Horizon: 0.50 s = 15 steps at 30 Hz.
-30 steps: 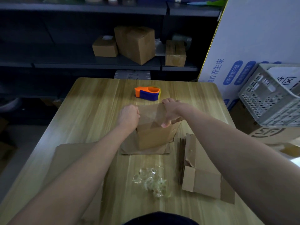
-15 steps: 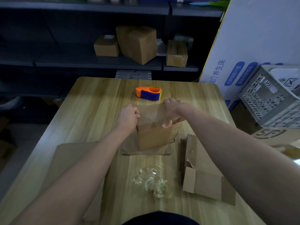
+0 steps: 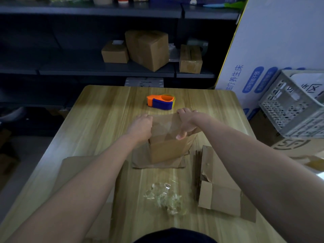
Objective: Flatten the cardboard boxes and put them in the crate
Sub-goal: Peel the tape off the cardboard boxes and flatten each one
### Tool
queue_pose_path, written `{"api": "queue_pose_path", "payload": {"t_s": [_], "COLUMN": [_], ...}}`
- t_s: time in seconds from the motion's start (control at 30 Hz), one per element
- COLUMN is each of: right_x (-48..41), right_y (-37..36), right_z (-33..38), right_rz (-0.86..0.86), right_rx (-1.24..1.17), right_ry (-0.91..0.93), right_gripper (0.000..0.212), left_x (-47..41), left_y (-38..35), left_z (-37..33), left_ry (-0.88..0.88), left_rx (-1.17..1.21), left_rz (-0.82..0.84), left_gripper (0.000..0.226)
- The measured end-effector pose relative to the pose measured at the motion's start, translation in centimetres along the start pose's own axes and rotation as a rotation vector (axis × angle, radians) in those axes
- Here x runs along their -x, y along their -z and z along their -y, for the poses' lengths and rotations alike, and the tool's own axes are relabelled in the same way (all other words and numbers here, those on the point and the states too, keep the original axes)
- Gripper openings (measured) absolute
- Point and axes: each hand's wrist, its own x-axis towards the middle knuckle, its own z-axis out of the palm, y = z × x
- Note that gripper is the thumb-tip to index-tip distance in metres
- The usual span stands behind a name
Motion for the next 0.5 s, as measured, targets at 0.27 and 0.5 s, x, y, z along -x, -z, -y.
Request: {"api": "queue_pose_path", "payload": {"t_s": [0.27,0.5], "right_x": [0.0,-0.4], "right_y": [-0.3,0.2], "right_z": [-0.1,0.4], "right_rz": [0.006,0.012], "right_rx": [0.031,0.023], "right_ry": [-0.026,-0.034], "right_gripper": [0.125,0.124], "left_x": [0.1,0.4], "left_y": [-0.5,-1.0], "left_z": [0.9,1.5], "left_ry": [-0.123,0.011], "left_rx": [0.069,0.353], "left_rz": [0.005,-0.101], "left_gripper": [0.024,0.014]}}
